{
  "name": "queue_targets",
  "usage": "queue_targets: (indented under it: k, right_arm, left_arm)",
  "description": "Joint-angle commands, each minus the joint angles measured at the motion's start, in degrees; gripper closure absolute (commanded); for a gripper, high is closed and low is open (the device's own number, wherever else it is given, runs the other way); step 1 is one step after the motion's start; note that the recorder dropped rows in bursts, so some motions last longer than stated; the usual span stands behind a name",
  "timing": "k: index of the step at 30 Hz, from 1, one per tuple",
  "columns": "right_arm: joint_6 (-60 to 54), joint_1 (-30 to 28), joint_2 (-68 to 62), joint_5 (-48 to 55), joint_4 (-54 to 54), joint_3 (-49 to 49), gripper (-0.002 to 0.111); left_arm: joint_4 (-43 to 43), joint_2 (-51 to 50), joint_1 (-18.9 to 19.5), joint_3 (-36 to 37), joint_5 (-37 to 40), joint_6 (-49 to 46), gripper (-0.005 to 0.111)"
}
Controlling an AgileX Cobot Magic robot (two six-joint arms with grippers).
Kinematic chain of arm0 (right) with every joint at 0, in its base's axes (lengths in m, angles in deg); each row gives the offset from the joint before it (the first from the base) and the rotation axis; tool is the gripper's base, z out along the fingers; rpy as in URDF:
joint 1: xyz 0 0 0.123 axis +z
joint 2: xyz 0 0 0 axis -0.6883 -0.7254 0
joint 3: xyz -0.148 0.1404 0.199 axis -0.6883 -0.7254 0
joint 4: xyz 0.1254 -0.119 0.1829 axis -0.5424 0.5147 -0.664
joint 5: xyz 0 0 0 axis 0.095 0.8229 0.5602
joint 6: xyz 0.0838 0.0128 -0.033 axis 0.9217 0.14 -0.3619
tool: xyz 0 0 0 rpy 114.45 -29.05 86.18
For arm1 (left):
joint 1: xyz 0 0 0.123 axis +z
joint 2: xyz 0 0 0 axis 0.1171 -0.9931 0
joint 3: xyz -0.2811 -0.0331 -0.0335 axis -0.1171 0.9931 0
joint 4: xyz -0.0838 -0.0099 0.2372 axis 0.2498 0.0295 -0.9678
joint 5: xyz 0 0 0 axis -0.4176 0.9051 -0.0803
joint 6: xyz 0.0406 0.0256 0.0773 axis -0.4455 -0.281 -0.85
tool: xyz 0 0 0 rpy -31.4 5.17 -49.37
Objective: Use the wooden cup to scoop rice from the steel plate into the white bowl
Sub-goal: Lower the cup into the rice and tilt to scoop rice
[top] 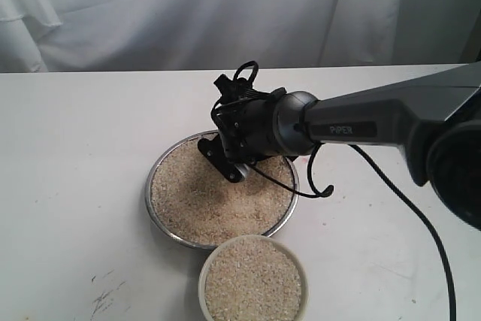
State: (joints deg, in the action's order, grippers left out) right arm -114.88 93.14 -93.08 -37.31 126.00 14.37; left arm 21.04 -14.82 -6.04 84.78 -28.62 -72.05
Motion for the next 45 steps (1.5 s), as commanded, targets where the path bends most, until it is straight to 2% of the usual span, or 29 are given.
queue_targets:
  k: [1, 15, 28, 45]
  right_arm:
    - [1.8, 0.8, 0.4, 1.5, 1.7, 0.4, 0.108]
    - [2.4, 3.5, -1.2, 4.2, 1.9, 0.4, 0.108]
    - [0.3, 4.0, -2.0, 1.4, -6.7, 0.3, 0.108]
    - [-2.8, 4.0, -1.7, -1.1, -12.4, 0.3, 0.108]
  left_arm:
    - [0.0, 0.3, -0.1, 0.3, -0.4, 0.2, 0.107]
    - [0.0, 0.3, -0.1, 0.3, -0.4, 0.2, 0.107]
    - [0.0, 0.3, -0.1, 0.3, -0.4, 0.2, 0.107]
    - [0.0, 0.3, -0.1, 0.3, -0.4, 0.2, 0.107]
